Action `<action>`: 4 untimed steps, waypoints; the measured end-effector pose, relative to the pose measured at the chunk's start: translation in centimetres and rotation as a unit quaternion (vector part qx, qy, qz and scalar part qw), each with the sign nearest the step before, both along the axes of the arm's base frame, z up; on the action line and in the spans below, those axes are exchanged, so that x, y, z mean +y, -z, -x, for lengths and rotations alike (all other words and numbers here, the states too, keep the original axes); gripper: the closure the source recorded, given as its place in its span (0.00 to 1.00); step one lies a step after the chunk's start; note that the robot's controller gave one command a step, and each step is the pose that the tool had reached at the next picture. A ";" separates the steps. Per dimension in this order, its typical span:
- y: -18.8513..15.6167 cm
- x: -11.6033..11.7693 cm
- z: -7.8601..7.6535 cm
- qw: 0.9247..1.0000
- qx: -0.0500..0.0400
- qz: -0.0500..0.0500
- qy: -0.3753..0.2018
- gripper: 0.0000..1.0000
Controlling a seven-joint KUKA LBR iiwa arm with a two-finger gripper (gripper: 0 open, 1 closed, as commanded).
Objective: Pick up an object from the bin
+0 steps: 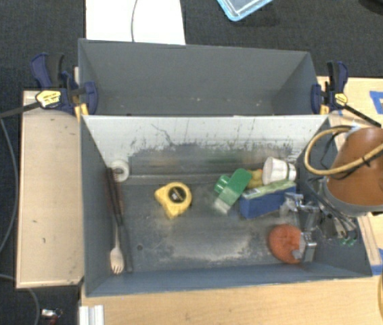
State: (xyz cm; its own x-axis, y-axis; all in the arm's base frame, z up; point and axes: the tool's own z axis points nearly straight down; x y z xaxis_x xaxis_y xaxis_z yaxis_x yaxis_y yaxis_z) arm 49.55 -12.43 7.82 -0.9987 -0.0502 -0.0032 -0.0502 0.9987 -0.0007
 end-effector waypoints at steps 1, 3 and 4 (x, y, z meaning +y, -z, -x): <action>0.6 -0.2 -0.1 1.000 0.001 0.000 -0.012 1.00; -5.7 -0.6 -0.3 1.000 0.003 -0.001 -0.006 1.00; -9.5 -0.7 -0.4 1.000 0.004 -0.001 0.001 1.00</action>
Offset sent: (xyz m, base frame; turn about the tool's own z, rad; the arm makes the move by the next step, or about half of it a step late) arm 0.0000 0.0000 0.0000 0.0000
